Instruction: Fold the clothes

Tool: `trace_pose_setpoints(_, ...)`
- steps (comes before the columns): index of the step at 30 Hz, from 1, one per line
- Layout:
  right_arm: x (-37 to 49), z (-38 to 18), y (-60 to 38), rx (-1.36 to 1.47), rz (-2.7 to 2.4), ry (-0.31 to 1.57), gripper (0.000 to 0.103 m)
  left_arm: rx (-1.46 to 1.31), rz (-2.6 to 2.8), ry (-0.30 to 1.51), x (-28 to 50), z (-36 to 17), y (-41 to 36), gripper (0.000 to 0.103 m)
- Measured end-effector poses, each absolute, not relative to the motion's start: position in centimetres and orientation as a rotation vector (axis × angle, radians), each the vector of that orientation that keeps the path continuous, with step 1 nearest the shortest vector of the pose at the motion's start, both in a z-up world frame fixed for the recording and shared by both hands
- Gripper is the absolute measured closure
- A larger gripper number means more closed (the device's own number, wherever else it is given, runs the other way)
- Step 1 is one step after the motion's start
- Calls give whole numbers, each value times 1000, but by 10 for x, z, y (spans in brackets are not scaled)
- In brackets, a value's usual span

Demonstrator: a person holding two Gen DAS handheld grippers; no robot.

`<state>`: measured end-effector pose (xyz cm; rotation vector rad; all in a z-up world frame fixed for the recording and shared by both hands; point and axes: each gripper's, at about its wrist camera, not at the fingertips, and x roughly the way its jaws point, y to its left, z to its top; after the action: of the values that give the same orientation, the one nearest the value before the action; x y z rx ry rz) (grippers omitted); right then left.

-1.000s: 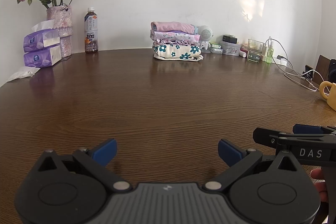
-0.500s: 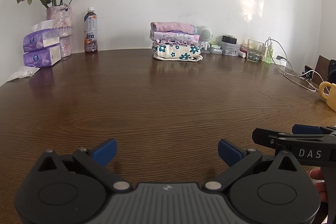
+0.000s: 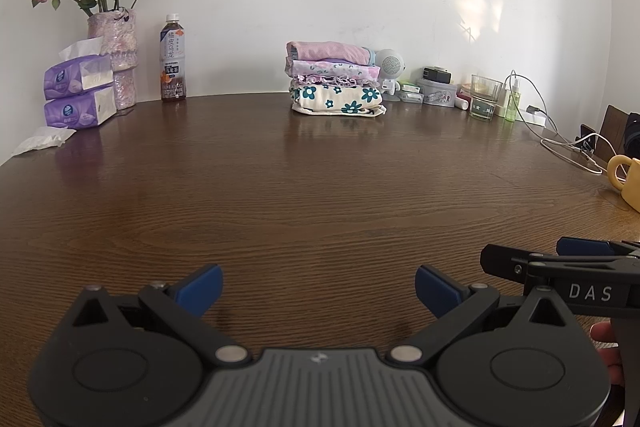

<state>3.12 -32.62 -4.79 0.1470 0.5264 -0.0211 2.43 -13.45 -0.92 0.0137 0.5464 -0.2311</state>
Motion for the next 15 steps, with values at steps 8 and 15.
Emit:
trace_pose_setpoints(8,31,-49,-326,147,-22,527,0,15,-230,546,24,-10,-135,0)
trace_pose_setpoints(15,32,-49,-326,146,-22,530,0,15,-230,547,24,-10,-135,0)
